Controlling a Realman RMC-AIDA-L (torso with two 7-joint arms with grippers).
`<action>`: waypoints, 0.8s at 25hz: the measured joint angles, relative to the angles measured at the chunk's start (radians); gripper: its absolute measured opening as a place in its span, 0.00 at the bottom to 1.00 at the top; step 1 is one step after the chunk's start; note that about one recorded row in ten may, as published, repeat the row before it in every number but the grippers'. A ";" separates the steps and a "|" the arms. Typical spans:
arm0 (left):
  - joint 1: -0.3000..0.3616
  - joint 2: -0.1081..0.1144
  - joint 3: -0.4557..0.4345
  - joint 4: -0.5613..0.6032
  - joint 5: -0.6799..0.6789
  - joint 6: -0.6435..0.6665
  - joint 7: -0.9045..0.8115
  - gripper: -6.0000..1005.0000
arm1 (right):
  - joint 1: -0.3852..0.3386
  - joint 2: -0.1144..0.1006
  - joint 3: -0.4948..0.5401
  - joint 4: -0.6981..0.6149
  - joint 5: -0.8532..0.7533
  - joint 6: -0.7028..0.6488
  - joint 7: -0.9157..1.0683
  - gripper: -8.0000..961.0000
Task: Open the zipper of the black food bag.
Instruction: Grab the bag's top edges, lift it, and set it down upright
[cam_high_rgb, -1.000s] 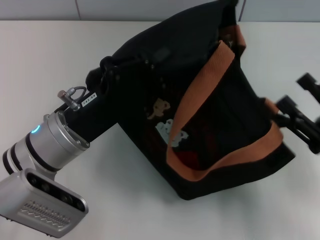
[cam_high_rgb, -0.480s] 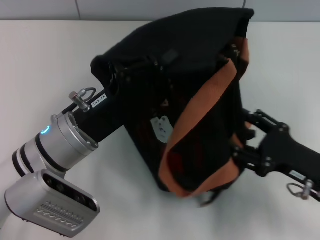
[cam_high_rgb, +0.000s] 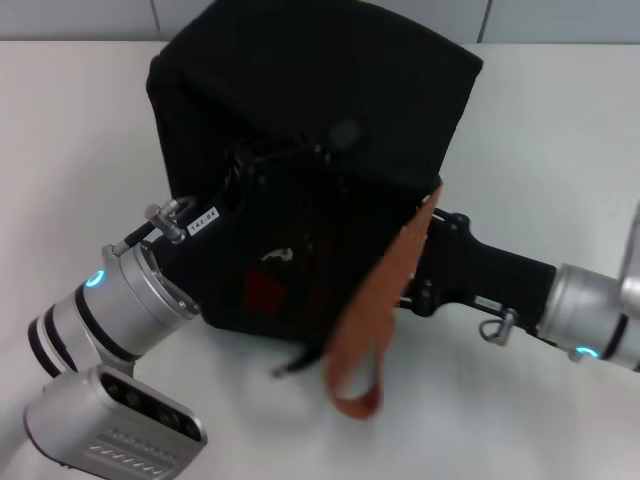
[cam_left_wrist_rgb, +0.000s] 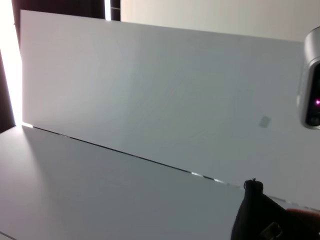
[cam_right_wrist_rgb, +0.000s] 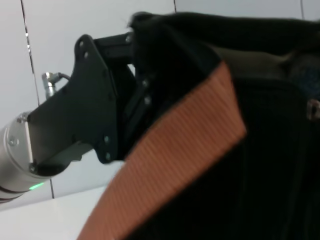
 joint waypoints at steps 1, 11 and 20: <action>0.003 0.000 -0.002 -0.004 0.000 -0.008 0.008 0.09 | 0.005 0.000 0.004 0.009 0.001 0.004 -0.016 0.87; 0.024 0.000 -0.007 -0.008 -0.001 -0.020 0.037 0.09 | -0.254 0.000 0.298 0.070 0.005 -0.183 -0.245 0.87; 0.030 0.000 -0.019 -0.016 -0.005 -0.021 0.038 0.09 | -0.306 0.000 0.436 0.182 0.003 -0.321 -0.669 0.87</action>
